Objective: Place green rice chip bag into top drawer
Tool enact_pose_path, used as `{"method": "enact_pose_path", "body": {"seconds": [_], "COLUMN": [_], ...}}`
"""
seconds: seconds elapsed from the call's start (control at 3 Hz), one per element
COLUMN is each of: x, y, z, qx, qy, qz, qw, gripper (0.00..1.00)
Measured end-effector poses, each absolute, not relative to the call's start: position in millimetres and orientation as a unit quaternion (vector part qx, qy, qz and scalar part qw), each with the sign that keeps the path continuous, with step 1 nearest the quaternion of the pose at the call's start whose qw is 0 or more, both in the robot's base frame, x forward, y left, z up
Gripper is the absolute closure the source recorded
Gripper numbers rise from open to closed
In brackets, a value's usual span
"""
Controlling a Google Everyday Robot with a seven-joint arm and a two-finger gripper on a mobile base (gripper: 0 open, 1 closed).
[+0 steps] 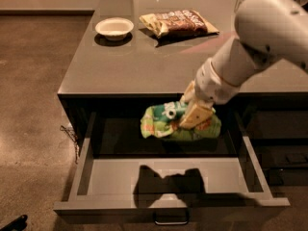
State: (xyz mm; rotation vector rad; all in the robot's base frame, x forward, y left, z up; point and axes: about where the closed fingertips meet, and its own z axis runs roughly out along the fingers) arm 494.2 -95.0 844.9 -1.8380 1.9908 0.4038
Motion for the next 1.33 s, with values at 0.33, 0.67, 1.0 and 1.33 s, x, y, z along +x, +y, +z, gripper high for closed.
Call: {"method": "enact_pose_path", "body": {"seconds": [0.33, 0.67, 1.0, 1.33], "x": [488, 490, 493, 497], "y": [-104, -111, -114, -123], "z": [800, 773, 766, 774], "qx": [-0.646, -0.638, -0.636, -0.633], "qy": [0.725, 0.73, 0.73, 0.732], "qz": [0.155, 0.161, 0.16, 0.147], "qw": [0.181, 0.186, 0.192, 0.205], "gripper": [0.63, 0.32, 0.08, 0.0]}}
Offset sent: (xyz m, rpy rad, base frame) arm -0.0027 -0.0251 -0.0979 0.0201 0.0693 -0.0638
